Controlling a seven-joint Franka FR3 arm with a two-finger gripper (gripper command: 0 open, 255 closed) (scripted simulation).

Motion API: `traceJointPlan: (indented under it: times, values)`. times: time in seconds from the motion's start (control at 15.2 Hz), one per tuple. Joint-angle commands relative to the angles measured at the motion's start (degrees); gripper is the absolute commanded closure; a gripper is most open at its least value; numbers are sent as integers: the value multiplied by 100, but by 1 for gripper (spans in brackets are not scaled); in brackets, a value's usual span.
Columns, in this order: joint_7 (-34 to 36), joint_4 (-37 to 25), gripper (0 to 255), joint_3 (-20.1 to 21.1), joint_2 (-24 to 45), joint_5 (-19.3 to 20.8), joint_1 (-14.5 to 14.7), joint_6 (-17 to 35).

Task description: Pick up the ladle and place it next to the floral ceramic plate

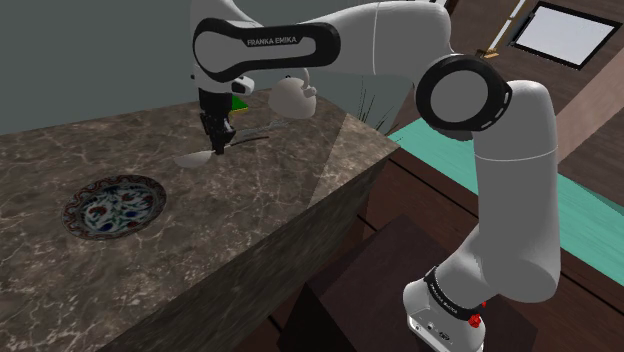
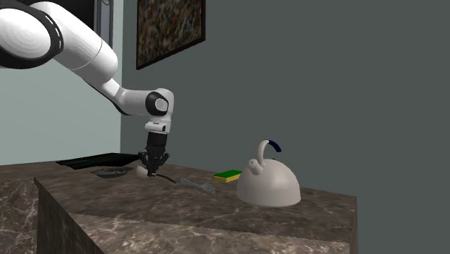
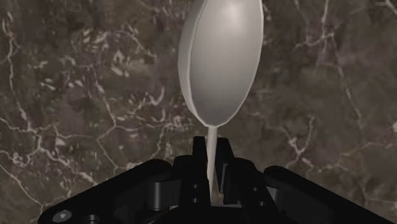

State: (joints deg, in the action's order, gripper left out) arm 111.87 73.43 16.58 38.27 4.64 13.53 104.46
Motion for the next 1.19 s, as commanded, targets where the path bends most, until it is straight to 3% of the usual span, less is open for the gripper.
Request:
traceJointPlan:
  times: [0.0, 0.26, 0.33, 0.66, 0.92, 1.12]
  values:
    - [0, 3, 255, 0, 2, 1, 0, 8]
    - [0, 3, 255, 0, 2, 1, 0, 8]
    - [0, 3, 0, 0, 2, 1, 0, 8]
    - [0, 3, 0, 0, 2, 1, 0, 8]
    - [-20, -770, 0, 5, 25, -7, 41, -737]
    - [-20, -769, 0, 5, 24, -7, 41, -737]
